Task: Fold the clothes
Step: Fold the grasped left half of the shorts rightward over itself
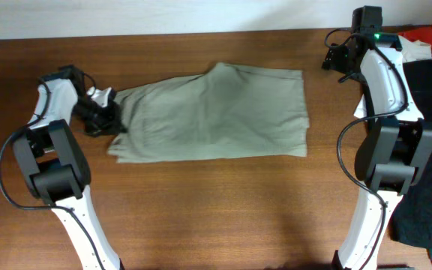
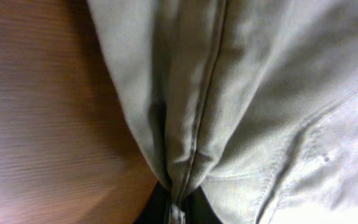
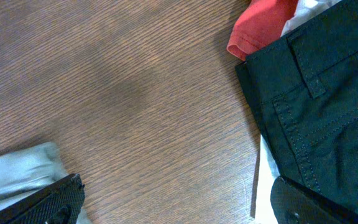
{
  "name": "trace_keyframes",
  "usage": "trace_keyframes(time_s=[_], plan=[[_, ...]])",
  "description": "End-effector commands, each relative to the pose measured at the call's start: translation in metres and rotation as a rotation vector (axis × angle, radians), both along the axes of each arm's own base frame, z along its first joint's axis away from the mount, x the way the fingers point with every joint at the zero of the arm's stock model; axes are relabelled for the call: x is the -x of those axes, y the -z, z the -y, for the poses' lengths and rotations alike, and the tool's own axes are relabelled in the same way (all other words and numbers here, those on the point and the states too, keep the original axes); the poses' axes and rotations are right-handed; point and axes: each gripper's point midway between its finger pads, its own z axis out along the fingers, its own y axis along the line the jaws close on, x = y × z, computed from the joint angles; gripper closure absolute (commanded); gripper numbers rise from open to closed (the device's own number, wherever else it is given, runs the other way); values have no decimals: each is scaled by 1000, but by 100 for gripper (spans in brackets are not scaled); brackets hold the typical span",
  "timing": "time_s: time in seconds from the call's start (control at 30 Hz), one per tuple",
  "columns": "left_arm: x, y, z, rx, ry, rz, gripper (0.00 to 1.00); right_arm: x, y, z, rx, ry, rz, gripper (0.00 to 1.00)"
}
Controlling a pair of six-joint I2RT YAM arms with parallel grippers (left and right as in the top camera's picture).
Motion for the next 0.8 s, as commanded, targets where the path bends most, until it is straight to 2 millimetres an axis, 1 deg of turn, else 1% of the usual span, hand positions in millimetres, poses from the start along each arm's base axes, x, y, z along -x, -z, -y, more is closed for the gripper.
trace_keyframes(time_s=[0.0, 0.03, 0.07, 0.1, 0.13, 0.17, 0.2, 0.23, 0.27, 0.33, 0.37, 0.4, 0.43, 0.47, 0.5, 0.53, 0.57, 0.6, 0.77], plan=[[13, -5, -106, -323, -145, -124, 99, -3, -8, 0, 13, 2, 19, 1], [4, -31, -120, -339, -190, -86, 99, -3, -8, 0, 13, 3, 19, 1], [-2, -60, -135, -401, -230, -61, 99, -3, -8, 0, 13, 3, 19, 1], [-2, -81, -146, -469, -250, -50, 99, -3, -8, 0, 13, 3, 19, 1], [-7, -117, -149, -519, -255, 1, 99, -3, -8, 0, 13, 3, 19, 1], [-19, -155, -137, -530, -250, 102, 99, -3, -8, 0, 13, 3, 19, 1], [-30, -177, -119, -513, -234, 181, 99, -3, -8, 0, 13, 3, 19, 1], [-36, -193, -101, -516, -205, 232, 99, -3, -8, 0, 13, 3, 19, 1], [-40, -203, -82, -515, -171, 263, 99, -3, -8, 0, 13, 2, 19, 1], [-46, -218, -40, -506, -92, 317, 99, -3, -8, 0, 13, 3, 19, 1], [-49, -225, -12, -497, -40, 348, 99, -3, -8, 0, 13, 3, 19, 1], [-53, -230, 27, -475, 30, 385, 99, -3, -8, 0, 13, 3, 19, 1], [-55, -231, 51, -467, 78, 407, 99, -3, -8, 0, 13, 2, 19, 1], [-58, -234, 82, -479, 139, 445, 99, -3, -8, 0, 13, 3, 19, 1], [-59, -241, 88, -543, 152, 475, 99, -3, -8, 0, 13, 3, 19, 1], [-60, -253, 83, -640, 116, 501, 99, -3, -8, 0, 13, 3, 19, 1], [-57, -272, 70, -743, 78, 532, 99, -3, -8, 0, 13, 3, 19, 1], [-52, -281, 59, -766, 43, 536, 99, -3, -8, 0, 13, 3, 19, 2], [-27, -317, -30, -808, -192, 523, 99, -3, -8, 0, 13, 3, 19, 1]])
